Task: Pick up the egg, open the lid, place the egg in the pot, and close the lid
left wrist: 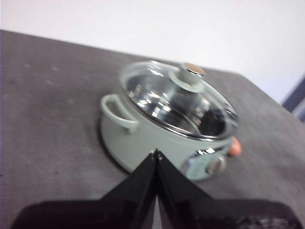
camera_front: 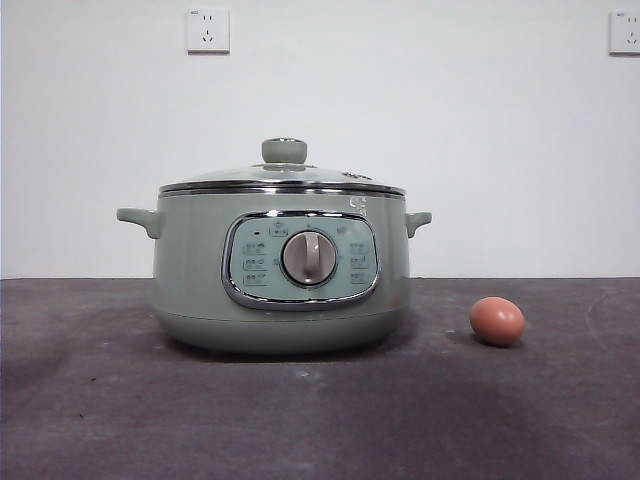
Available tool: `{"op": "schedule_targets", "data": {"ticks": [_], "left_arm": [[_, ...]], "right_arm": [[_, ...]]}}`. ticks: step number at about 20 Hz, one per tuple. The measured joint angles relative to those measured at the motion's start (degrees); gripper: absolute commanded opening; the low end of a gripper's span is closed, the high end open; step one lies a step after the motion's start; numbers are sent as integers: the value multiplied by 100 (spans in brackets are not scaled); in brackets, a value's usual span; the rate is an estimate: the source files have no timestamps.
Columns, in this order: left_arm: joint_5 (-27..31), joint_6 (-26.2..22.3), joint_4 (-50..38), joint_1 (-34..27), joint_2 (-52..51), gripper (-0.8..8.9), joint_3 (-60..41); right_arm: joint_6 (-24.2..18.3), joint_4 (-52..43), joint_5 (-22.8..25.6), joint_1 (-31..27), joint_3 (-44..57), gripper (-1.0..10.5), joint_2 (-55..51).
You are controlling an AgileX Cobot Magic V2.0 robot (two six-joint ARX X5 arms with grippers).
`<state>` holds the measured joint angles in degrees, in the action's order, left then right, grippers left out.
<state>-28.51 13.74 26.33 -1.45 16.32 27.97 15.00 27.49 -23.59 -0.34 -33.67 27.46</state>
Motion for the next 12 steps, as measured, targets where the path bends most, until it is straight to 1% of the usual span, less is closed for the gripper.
{"op": "schedule_targets", "data": {"ticks": [2, 3, 7, 9, 11, 12], "left_arm": [[-157, -205, 315, 0, 315, -8, 341], [-254, -363, 531, 0, 518, -8, 560], [-557, -914, 1281, 0, 1097, -8, 1222], [-669, -1169, 1663, 4, 1335, -8, 1508], [-741, -1517, 2225, 39, 1600, -8, 1864], [-758, -1661, 2494, 55, 1692, -8, 1996]], "right_arm": [[-363, 474, -37, 9, -483, -12, 376], [-605, 820, -42, 35, -809, -12, 610], [-1353, 1910, -44, 138, -1779, -12, 1250], [-1661, 2380, -44, 199, -2162, -12, 1512], [-2006, 3077, -44, 275, -2621, -12, 1864], [-2114, 3381, -42, 315, -2774, -12, 1998]]}}
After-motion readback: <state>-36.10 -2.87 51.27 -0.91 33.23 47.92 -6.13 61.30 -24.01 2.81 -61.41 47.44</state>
